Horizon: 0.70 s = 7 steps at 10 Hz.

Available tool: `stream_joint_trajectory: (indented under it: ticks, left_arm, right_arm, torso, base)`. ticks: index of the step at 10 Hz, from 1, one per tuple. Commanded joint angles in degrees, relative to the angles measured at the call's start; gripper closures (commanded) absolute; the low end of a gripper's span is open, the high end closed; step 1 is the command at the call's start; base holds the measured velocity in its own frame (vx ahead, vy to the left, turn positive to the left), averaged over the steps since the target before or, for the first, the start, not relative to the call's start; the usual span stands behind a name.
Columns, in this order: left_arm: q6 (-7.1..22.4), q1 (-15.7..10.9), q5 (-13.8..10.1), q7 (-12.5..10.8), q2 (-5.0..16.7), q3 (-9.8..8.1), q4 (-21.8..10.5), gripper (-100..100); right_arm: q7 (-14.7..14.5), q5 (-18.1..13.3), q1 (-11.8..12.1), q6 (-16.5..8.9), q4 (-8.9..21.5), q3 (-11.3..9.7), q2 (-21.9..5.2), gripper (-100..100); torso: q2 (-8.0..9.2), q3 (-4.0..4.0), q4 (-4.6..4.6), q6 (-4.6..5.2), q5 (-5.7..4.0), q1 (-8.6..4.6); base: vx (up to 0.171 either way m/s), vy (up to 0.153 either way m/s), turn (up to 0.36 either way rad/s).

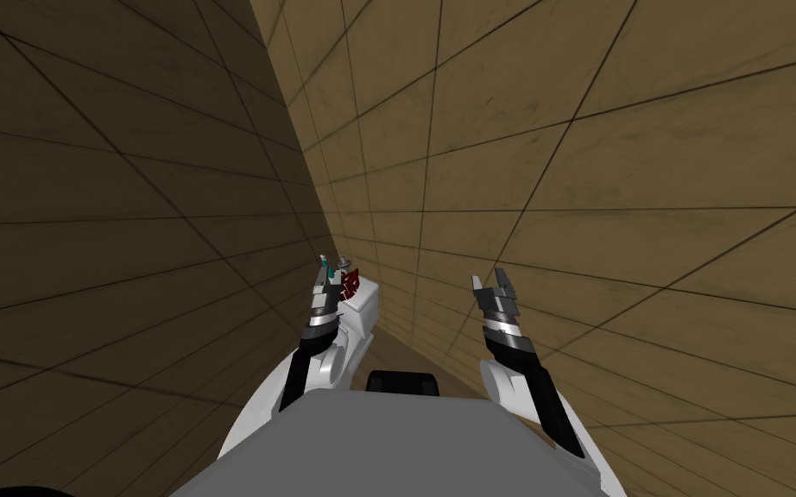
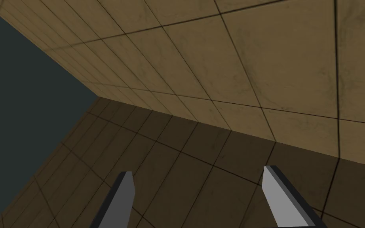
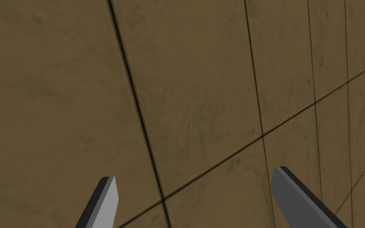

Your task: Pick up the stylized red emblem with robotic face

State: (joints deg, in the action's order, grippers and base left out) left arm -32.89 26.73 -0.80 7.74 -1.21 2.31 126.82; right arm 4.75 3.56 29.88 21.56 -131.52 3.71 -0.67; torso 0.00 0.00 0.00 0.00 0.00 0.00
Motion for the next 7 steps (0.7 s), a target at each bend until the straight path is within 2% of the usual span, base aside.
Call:
stream_joint_trajectory:
  ticks: [1, 4, 6, 7]
  left_arm:
    - [0.2, 0.1, 0.1, 0.2, 2.4, -0.29, -0.4, -100]
    - [0.8, 0.5, 0.7, 0.8, 6.7, -1.36, -2.0, -100]
    - [1.4, 0.9, 1.4, 1.4, 8.6, -2.36, -3.6, -100]
    - [2.1, 1.3, 2.1, 2.2, 10.0, -3.49, -5.4, -100]
  right_arm:
    - [0.0, 0.0, 0.0, 0.0, 0.0, 0.0, 0.0, 0]
    - [0.0, 0.0, 0.0, 0.0, 0.0, 0.0, 0.0, 0]
    - [0.0, 0.0, 0.0, 0.0, 0.0, 0.0, 0.0, 0]
    - [0.0, 0.0, 0.0, 0.0, 0.0, 0.0, 0.0, 0]
  torso:
    - [0.00, 0.00, 0.00, 0.00, 0.00, 0.00]
    - [0.02, 0.01, 0.00, 0.00, 0.04, 0.17]
    - [0.00, 0.00, 0.00, 0.00, 0.05, 0.24]
    - [0.01, 0.01, 0.00, 0.00, 0.06, 0.28]
  base:
    - [-0.002, 0.013, 0.000]
    - [-0.004, 0.039, -0.004]
    - [-0.002, 0.062, -0.007]
    - [-0.016, 0.102, -0.019]
